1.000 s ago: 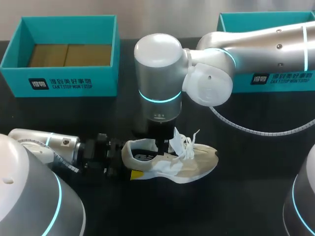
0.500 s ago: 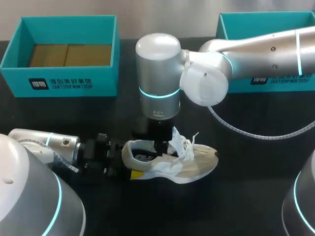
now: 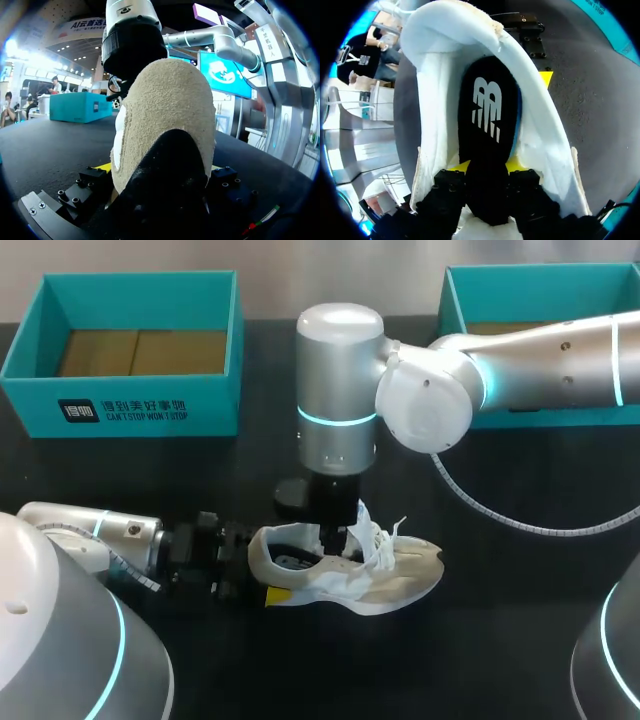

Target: Take the shoe out of the shoebox, open the shoe tongue, remove and reinsert the insole, then place the shoe into the shoebox

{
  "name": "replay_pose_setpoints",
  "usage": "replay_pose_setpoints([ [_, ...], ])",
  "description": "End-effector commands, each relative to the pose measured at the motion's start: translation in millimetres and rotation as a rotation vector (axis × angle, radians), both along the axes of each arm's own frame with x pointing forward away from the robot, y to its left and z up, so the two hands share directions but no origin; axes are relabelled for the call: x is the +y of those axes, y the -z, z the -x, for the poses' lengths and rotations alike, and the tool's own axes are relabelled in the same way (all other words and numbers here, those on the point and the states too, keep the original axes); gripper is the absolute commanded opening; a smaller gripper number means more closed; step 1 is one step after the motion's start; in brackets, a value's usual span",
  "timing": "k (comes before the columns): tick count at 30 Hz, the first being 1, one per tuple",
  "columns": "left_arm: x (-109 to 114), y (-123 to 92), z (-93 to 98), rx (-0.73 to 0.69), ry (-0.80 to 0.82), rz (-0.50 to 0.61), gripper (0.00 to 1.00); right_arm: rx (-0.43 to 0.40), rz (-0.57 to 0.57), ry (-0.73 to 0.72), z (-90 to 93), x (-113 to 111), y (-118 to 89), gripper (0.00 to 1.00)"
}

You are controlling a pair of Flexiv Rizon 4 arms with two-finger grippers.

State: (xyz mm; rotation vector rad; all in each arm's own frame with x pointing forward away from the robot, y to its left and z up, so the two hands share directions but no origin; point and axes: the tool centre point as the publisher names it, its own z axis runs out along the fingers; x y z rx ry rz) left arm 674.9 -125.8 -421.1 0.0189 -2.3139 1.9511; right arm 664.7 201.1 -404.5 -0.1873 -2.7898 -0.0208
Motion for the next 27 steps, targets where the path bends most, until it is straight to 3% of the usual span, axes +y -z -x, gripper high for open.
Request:
replay_pose_setpoints([
  [1, -1.9, 4.0, -0.8, 0.0, -0.003, 0.0, 0.0, 0.053, -0.017, -0.017, 19.0, -0.1, 42.8, 0.01],
  [7, -1.9, 4.0, -0.8, 0.0, -0.003, 0.0, 0.0, 0.018, -0.047, -0.011, 26.8, -7.8, 25.9, 0.0],
  [17, -1.9, 4.0, -0.8, 0.0, -0.003, 0.0, 0.0, -0.14, -0.16, 0.015, 34.9, -21.8, -18.8, 0.0],
  [27, -1.9, 4.0, -0.8, 0.0, -0.003, 0.0, 0.0, -0.24, -0.288, -0.011, 26.1, -23.6, -36.2, 0.0],
])
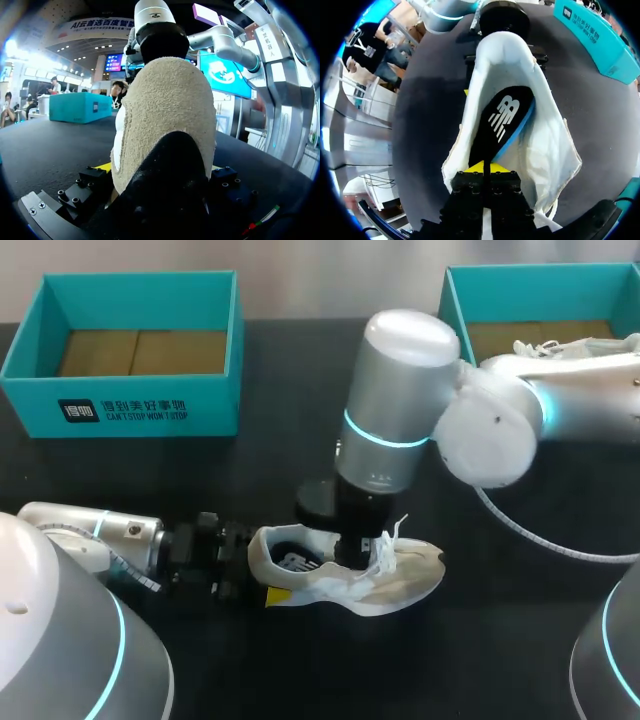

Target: Take the shoe out of the shoebox, open the shoe tongue, remove and reinsert the insole, then place the shoe into the shoebox

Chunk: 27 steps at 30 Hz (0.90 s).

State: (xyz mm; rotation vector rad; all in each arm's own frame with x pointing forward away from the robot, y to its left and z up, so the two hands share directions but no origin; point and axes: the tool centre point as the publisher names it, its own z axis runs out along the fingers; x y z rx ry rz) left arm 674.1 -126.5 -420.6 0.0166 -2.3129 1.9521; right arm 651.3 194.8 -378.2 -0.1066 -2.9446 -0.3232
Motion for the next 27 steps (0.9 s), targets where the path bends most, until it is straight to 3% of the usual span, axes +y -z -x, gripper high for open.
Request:
replay_pose_setpoints([
  [1, -1.3, 4.5, -1.6, 0.0, -0.004, -0.001, 0.0, -0.063, -0.102, 0.006, 11.6, -17.2, -10.7, 0.0],
  [15, -1.3, 4.5, -1.6, 0.0, -0.004, -0.001, 0.0, -0.098, -0.28, -0.006, -2.6, -26.5, -9.4, 0.0],
  [27, -1.3, 4.5, -1.6, 0.0, -0.004, -0.001, 0.0, -0.124, -0.345, -0.02, -11.8, -33.5, -12.3, 0.0],
])
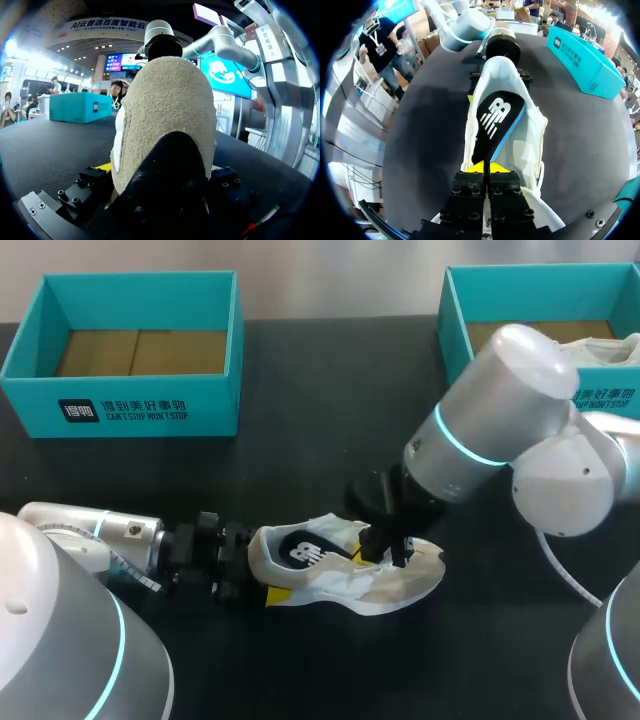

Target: Take the shoe out of the shoebox, open the shoe tongue, remove and reinsert the insole, then place the shoe into the shoebox

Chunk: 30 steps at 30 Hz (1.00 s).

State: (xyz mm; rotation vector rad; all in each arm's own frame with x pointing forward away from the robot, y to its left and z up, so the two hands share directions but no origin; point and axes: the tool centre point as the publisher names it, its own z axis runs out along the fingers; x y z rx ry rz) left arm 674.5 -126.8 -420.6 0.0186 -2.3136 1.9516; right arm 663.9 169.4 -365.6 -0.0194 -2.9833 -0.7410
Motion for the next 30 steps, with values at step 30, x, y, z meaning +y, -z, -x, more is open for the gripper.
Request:
replay_pose_setpoints([
  [30, -1.0, 4.5, -1.2, 0.0, -0.003, -0.001, 0.0, -0.068, -0.06, -0.174, -19.6, 15.7, -23.3, 0.0],
])
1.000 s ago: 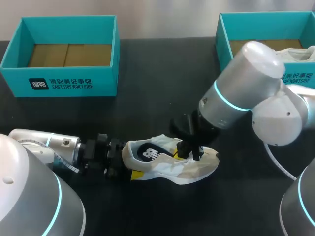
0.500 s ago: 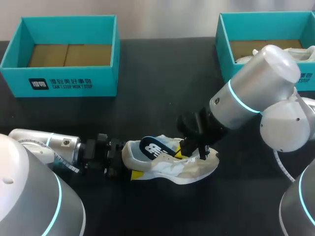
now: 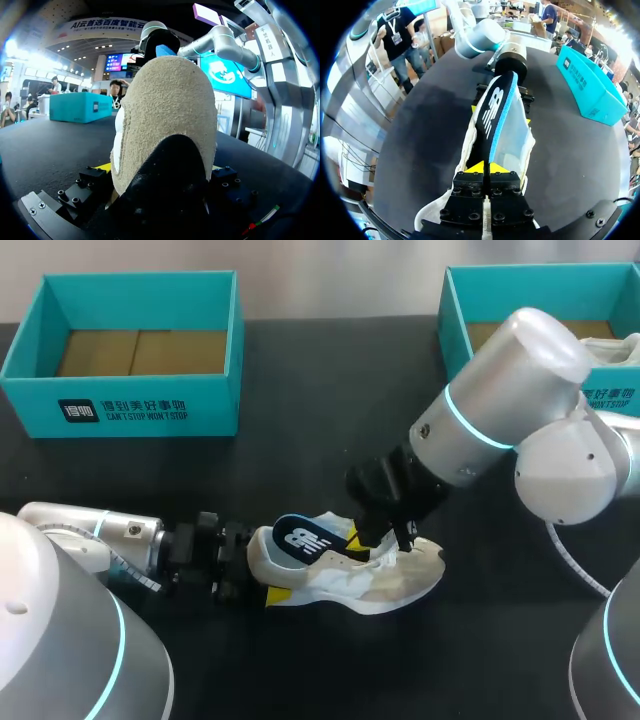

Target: Take the shoe out of the shoebox, open the shoe tongue, remove and reinsert the insole, then place the shoe into the shoebox

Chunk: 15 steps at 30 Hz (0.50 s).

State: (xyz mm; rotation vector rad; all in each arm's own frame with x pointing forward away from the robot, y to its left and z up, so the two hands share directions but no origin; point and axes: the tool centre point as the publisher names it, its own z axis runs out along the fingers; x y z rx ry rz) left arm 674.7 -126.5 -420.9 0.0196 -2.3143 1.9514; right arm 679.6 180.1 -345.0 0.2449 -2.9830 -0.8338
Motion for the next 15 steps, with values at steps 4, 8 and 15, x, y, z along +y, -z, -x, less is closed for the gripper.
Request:
replay_pose_setpoints([
  [4, -1.3, 4.2, -1.0, 0.0, -0.002, 0.0, 0.0, -0.005, -0.001, -0.058, -5.2, 6.6, -3.9, 0.0],
  [8, -1.3, 4.2, -1.0, 0.0, -0.002, 0.0, 0.0, -0.016, -0.008, -0.091, -4.7, 6.6, -5.6, 0.0],
  [15, -1.3, 4.2, -1.0, 0.0, -0.002, 0.0, 0.0, -0.024, -0.019, -0.173, -1.3, 0.7, -6.6, 0.0],
])
